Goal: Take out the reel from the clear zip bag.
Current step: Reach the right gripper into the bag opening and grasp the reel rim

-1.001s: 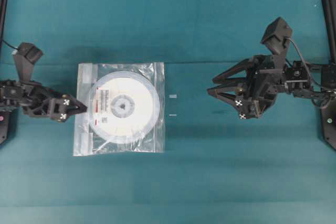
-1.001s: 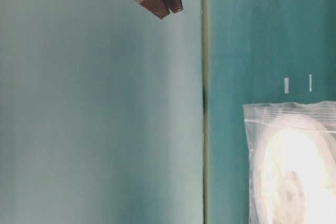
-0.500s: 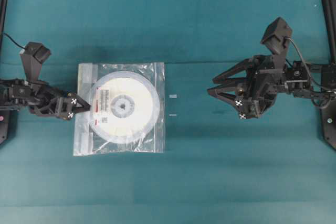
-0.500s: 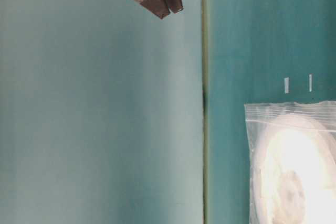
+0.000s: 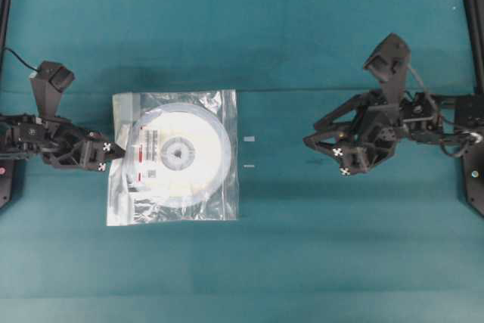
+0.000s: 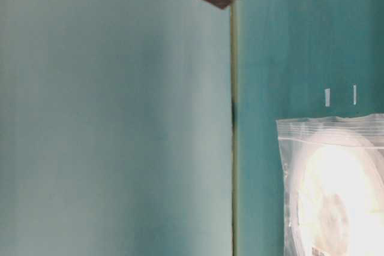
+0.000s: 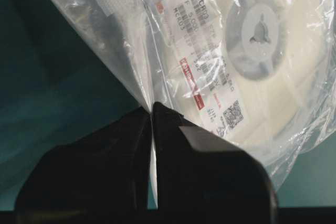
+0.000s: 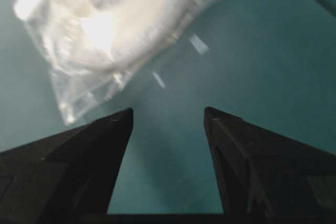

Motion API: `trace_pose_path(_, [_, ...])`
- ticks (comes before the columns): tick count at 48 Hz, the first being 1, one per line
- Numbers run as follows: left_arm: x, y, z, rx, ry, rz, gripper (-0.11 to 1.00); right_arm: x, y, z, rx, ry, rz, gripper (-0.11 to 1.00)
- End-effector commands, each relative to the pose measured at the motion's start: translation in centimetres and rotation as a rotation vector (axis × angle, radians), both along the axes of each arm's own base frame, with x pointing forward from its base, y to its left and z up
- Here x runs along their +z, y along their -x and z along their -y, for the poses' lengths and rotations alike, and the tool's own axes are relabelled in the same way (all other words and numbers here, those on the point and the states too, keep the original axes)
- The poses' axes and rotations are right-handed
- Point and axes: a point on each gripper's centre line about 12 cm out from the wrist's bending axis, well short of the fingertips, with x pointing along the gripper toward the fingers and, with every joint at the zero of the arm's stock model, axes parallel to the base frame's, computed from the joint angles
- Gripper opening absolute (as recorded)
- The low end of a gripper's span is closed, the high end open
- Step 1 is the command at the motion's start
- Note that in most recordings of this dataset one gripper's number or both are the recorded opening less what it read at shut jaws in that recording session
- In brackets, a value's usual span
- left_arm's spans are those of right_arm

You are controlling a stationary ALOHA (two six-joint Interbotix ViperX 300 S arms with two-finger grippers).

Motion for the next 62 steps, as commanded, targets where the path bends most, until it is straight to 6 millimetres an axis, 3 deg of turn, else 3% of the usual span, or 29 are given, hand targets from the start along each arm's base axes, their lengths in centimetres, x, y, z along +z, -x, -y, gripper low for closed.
trace_pose_path(1, [0.3,-0.4,-0.1,-0.003,-0.007,0.016,0.01,-0.3,-1.1,0.2,-0.024,-0.027,-0.005,0.76])
trace_pose_path(22, [0.3,-0.6,-0.2,-0.016,-0.024,0.014,0.01,-3.0,-7.2,0.9,-0.067,-0.077,-0.064,0.8])
trace_pose_path(30, [0.1,-0.2,-0.1,-0.018,-0.023,0.001,0.01,-3.3,-8.0,1.0,-0.122,-0.14,-0.06,0.91])
trace_pose_path(38, [0.0,0.0,-0.1,-0.018,-0.023,-0.002,0.01,-4.0,-8.1,0.9,-0.135,-0.161,-0.081,0.89])
trace_pose_path(46, [-0.1,0.1,-0.1,-0.018,-0.022,-0.005,0.01,-4.8,-9.5,0.8,-0.129,-0.184,-0.132,0.89])
trace_pose_path(62, [-0.3,0.4,0.0,-0.017,-0.02,-0.017,0.01,-4.5,-12.4,1.0,-0.124,-0.191,-0.109,0.89])
